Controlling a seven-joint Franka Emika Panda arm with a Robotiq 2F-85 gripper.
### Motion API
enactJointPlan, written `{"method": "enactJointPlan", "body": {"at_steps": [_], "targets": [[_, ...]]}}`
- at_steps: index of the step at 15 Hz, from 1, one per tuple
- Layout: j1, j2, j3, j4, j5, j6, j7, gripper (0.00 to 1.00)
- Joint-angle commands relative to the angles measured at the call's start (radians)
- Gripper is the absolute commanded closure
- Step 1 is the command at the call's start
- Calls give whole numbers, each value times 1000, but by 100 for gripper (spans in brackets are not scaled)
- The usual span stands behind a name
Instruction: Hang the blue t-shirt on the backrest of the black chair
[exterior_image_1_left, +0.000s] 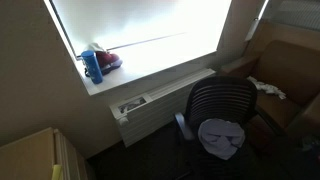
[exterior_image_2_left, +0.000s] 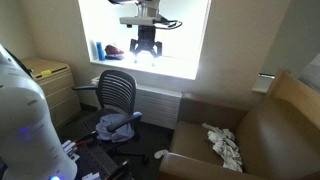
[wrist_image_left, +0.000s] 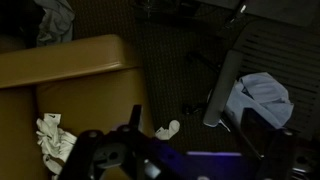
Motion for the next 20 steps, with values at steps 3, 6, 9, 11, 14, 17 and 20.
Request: {"method": "enactJointPlan", "body": {"at_steps": [3, 6, 9, 11, 14, 17, 20], "targets": [[2, 0, -1, 2, 0, -2, 1, 0], [2, 0, -1, 2, 0, -2, 1, 0], [2, 0, -1, 2, 0, -2, 1, 0], [17, 73, 10, 13, 0, -68, -32, 0], [45, 83, 74, -154, -90, 3, 82, 0], [98, 155, 142, -275, -198, 83, 182, 0], [132, 256, 188, -358, -381, 253, 410, 0]]}}
